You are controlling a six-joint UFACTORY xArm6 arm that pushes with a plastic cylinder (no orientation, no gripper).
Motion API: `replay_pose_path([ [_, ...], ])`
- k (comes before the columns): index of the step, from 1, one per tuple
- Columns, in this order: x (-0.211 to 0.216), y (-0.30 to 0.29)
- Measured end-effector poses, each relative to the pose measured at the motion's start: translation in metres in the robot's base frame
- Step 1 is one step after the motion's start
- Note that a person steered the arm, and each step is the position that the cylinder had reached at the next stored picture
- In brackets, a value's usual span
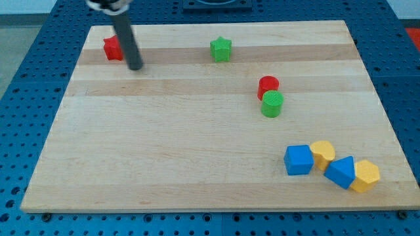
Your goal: Move the green star closer to the red circle
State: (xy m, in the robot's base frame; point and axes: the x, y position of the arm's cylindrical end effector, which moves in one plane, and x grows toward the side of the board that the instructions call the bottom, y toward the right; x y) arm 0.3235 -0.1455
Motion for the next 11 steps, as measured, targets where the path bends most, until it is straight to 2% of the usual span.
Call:
replay_pose_path([
  [2, -0.001, 0.011],
  [3, -0.034, 0.028],
  [4, -0.084, 0.069],
  [5, -0.097, 0.146],
  [7, -0.094, 0.161],
  [8, -0.062, 0.147],
  [9, 0.012, 0.115],
  [10, 0.056, 0.101],
  [11, 0.059, 0.101],
])
